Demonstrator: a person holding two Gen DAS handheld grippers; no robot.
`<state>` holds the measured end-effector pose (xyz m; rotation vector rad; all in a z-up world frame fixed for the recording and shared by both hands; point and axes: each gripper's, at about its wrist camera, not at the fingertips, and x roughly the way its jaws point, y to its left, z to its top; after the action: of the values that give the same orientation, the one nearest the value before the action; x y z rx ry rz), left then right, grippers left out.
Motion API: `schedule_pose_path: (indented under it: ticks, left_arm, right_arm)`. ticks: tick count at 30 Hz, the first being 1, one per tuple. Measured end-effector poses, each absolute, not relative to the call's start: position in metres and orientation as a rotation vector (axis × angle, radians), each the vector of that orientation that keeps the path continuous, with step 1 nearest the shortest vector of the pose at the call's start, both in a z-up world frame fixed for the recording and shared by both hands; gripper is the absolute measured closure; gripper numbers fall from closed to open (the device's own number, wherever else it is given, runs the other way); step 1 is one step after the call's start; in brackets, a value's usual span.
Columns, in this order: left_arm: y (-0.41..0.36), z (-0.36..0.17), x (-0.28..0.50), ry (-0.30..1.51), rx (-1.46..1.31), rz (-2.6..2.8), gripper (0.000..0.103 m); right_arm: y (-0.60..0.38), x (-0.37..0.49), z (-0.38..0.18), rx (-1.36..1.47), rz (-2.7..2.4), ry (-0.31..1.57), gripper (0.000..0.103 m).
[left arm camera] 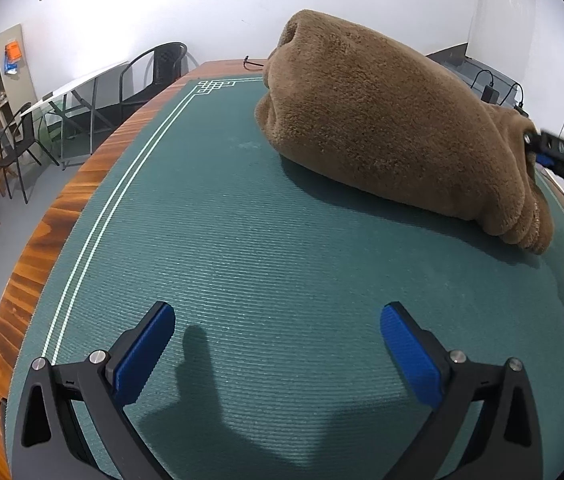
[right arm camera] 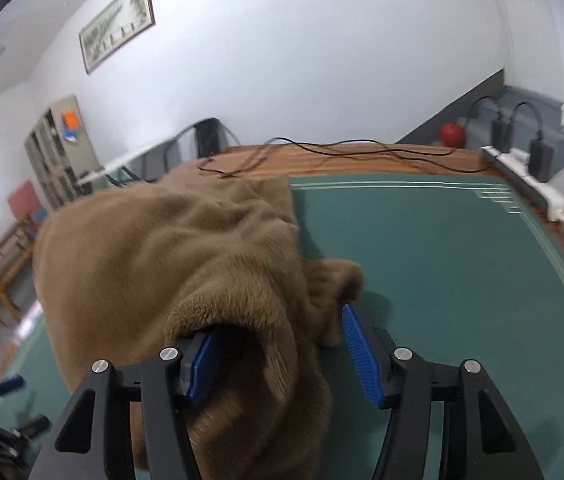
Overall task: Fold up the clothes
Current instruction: 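Grasp the blanket's end with the right gripper and lift it, then grasp the blanket with the left gripper while the right gripper holds its end up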
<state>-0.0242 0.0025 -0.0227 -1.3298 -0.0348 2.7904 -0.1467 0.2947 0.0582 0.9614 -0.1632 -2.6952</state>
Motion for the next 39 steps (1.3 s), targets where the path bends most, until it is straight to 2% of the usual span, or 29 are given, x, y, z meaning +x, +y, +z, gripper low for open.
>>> schedule_pose_path:
  ticks: [1, 2, 3, 4, 7, 8, 9, 13, 22, 26, 33, 39]
  left_arm:
    - [0.003, -0.023, -0.024, -0.033, -1.330, 2.790, 0.000]
    - [0.003, -0.023, -0.024, -0.033, -1.329, 2.790, 0.000]
    - [0.003, -0.022, -0.024, -0.035, -1.328, 2.790, 0.000]
    - [0.003, -0.022, -0.024, -0.037, -1.328, 2.790, 0.000]
    - [0.003, -0.022, -0.023, -0.043, -1.325, 2.789, 0.000]
    - [0.003, -0.021, -0.023, -0.045, -1.323, 2.789, 0.000]
    - [0.003, -0.021, -0.023, -0.048, -1.322, 2.789, 0.000]
    - [0.004, -0.021, -0.022, -0.051, -1.321, 2.786, 0.000]
    - [-0.004, -0.007, -0.014, -0.080, -1.230, 2.831, 0.000]
    - [-0.012, 0.008, -0.003, -0.146, -1.110, 2.829, 0.000]
    - [-0.024, 0.034, 0.012, -0.278, -1.006, 2.730, 0.000]
    - [-0.018, 0.058, 0.006, -0.290, -1.056, 2.555, 0.000]
  right_arm:
    - [0.293, -0.149, 0.059, 0.954, -2.681, -0.184, 0.046]
    - [0.292, -0.151, 0.060, 0.950, -2.682, -0.189, 0.059]
    - [0.290, -0.153, 0.061, 0.947, -2.691, -0.188, 0.067]
    - [0.288, -0.153, 0.063, 0.936, -2.701, -0.185, 0.068]
    - [0.283, -0.146, 0.072, 0.864, -2.733, -0.176, 0.081]
    - [0.283, -0.143, 0.077, 0.837, -2.741, -0.185, 0.088]
    - [0.284, -0.139, 0.083, 0.803, -2.740, -0.210, 0.090]
    - [0.275, -0.119, 0.117, 0.633, -2.751, -0.217, 0.090]
    - [0.209, -0.055, 0.182, 0.392, -2.612, 0.011, 0.091]
    - [0.181, -0.025, 0.179, 0.377, -2.550, 0.161, 0.091]
    - [0.149, 0.029, 0.138, 0.425, -2.437, 0.394, 0.091]
    - [0.145, 0.018, 0.093, 0.504, -2.362, 0.427, 0.090]
